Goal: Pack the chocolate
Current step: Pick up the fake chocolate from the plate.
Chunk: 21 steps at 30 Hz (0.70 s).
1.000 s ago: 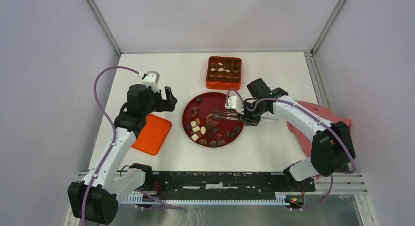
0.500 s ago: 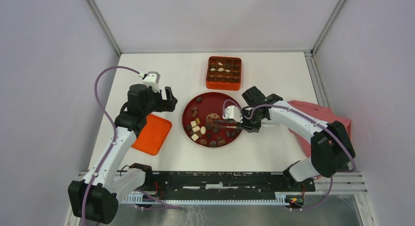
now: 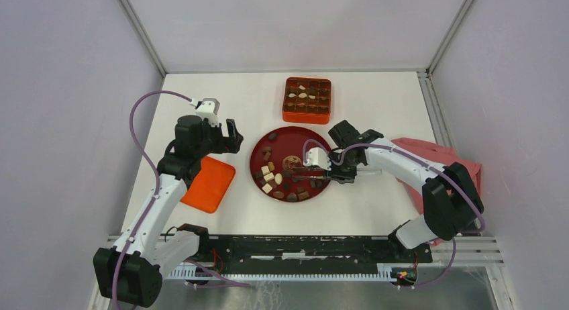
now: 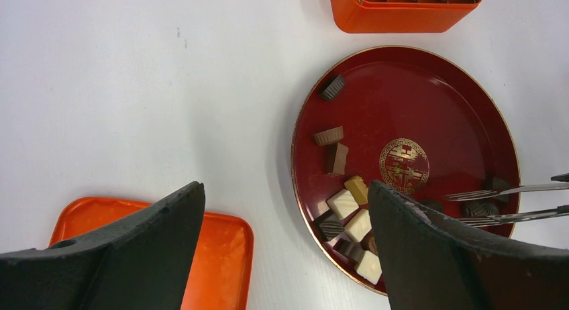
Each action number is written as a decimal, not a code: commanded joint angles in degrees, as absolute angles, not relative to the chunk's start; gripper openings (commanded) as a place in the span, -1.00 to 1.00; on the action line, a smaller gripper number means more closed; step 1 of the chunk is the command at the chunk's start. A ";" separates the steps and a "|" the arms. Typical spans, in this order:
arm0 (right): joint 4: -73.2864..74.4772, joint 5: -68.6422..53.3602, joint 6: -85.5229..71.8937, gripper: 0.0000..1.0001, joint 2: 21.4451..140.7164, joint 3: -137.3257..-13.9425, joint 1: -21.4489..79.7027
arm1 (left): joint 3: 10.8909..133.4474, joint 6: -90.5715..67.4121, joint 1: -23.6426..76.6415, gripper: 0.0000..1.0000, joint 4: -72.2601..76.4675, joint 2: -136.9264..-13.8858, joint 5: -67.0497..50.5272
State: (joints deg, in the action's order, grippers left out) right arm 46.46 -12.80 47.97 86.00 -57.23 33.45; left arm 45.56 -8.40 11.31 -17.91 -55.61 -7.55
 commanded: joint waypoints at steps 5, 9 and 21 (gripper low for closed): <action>47.76 -12.28 48.16 -0.15 86.82 -58.02 34.49 | 45.47 -5.17 11.07 0.91 -16.67 -55.09 -7.43; 48.06 -12.12 47.92 -0.14 87.71 -58.24 34.88 | 45.45 -5.14 11.08 0.91 -16.63 -55.02 -7.47; 49.63 -9.76 46.19 -0.12 90.52 -61.28 36.33 | 45.44 -5.12 11.07 0.90 -16.69 -54.80 -7.47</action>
State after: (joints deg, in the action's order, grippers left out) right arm 48.29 -11.42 47.33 90.06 -58.02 35.46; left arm 45.56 -8.40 11.31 -17.91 -55.61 -7.57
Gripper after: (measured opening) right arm 0.445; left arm 0.953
